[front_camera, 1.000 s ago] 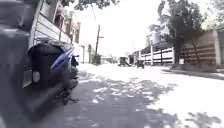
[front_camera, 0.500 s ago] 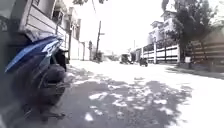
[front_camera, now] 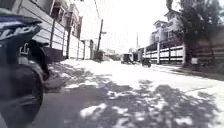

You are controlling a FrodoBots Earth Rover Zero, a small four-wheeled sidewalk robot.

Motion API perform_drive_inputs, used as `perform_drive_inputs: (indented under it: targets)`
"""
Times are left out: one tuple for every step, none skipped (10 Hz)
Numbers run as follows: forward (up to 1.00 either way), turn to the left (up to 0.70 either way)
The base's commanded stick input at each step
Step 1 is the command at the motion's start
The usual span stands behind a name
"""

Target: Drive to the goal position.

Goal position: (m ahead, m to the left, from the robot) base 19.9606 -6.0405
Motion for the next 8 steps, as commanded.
perform_drive_inputs:
  targets:
    - [1.00, 0.00]
    - [1.00, 0.00]
    - [1.00, 0.00]
    - [1.00, 0.00]
    - [1.00, 0.00]
    - [1.00, 0.00]
    - [1.00, 0.00]
    - [1.00, 0.00]
